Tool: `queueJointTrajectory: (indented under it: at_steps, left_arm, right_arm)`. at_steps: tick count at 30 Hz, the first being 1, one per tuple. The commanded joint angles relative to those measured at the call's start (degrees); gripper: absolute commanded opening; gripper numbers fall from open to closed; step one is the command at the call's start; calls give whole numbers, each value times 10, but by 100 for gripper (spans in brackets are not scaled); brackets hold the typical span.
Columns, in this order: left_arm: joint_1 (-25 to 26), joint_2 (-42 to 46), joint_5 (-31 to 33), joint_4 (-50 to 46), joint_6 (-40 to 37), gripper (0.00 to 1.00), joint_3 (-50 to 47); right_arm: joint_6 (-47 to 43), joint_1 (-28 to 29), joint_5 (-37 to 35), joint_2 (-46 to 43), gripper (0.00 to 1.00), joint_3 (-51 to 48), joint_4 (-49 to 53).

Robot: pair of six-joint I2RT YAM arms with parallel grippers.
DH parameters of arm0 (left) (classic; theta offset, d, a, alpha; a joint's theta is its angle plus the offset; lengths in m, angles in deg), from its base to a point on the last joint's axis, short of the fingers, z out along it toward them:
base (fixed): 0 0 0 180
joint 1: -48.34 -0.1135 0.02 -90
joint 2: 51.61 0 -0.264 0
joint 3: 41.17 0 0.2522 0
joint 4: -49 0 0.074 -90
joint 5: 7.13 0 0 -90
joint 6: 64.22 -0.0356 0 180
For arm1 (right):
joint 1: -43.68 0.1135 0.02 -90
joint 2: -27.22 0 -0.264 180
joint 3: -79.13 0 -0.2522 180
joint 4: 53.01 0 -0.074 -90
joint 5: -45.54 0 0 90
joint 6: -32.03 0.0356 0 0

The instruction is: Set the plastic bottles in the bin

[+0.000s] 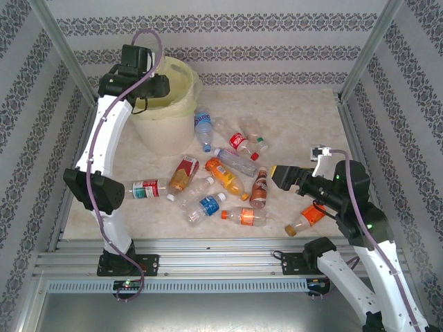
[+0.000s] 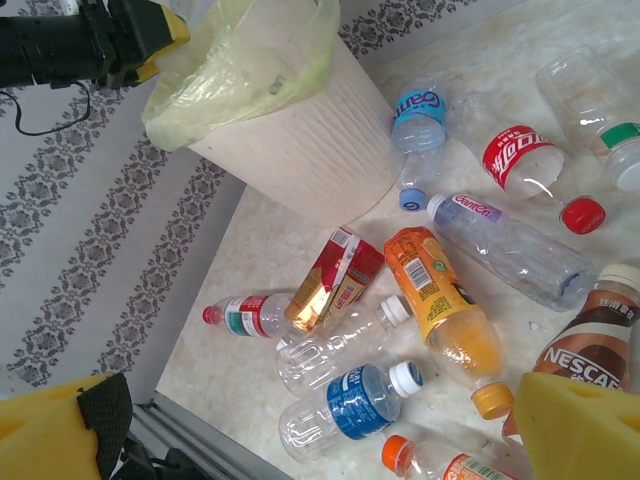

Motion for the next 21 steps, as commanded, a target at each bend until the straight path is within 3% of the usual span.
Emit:
queueJointTrajectory:
  at_steps: [1,14,21]
  left_arm:
    - [-10,-17,-6,-27,1,41,18]
    - [-30,-55,-24,-54,16,48,19]
    - [-35,-50,-28,-55,22,65,25]
  right_arm:
    - [-9,1,-12,0,98,-13,0]
    - [-10,3,-33,-4,98,-36,17]
    - [-15,6,-48,-2,98,-40,31]
